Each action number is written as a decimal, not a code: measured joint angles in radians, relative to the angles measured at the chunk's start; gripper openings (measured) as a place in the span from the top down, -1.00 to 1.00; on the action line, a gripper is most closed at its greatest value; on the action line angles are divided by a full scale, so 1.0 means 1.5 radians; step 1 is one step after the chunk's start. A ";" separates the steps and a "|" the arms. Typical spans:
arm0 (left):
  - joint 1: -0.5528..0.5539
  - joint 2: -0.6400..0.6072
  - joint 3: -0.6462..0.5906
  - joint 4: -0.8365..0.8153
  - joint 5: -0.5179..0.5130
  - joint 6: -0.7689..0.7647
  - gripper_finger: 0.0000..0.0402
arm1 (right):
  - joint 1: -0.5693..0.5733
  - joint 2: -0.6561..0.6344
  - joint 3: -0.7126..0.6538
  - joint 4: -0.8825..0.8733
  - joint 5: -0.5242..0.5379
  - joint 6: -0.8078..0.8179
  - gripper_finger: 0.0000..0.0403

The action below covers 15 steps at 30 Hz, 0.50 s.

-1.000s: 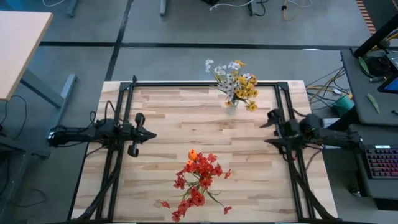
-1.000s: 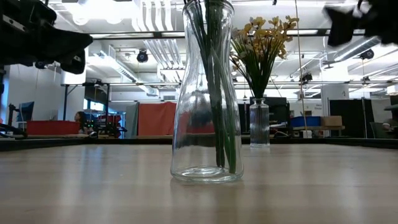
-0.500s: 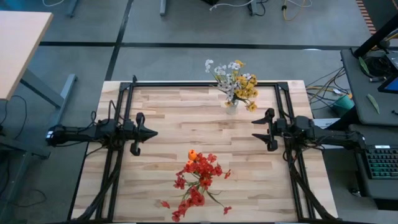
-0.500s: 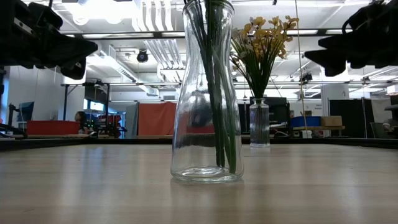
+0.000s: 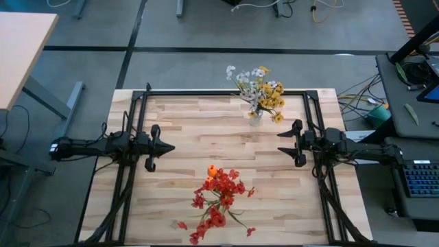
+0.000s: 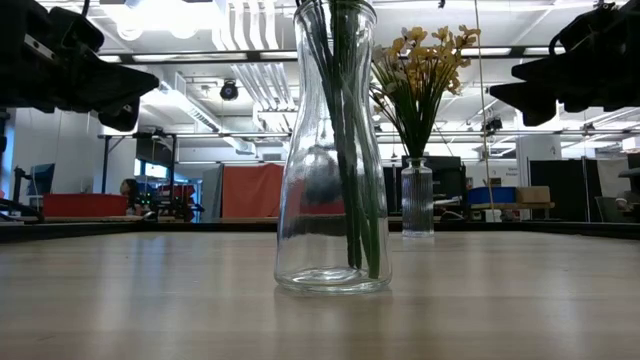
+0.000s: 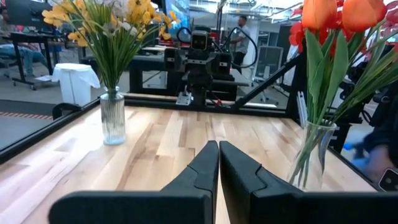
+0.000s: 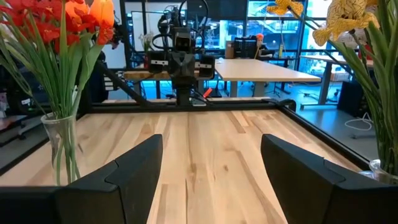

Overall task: Sort flowers into vase by color
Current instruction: Return to Home Position

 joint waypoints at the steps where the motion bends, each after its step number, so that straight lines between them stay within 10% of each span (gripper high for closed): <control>1: 0.000 0.002 0.000 0.000 0.000 0.000 1.00 | 0.000 0.000 0.000 0.000 0.000 0.000 -0.32; 15: 0.000 0.022 0.000 0.000 0.000 0.000 1.00 | 0.000 0.000 0.000 0.000 0.000 0.000 -0.32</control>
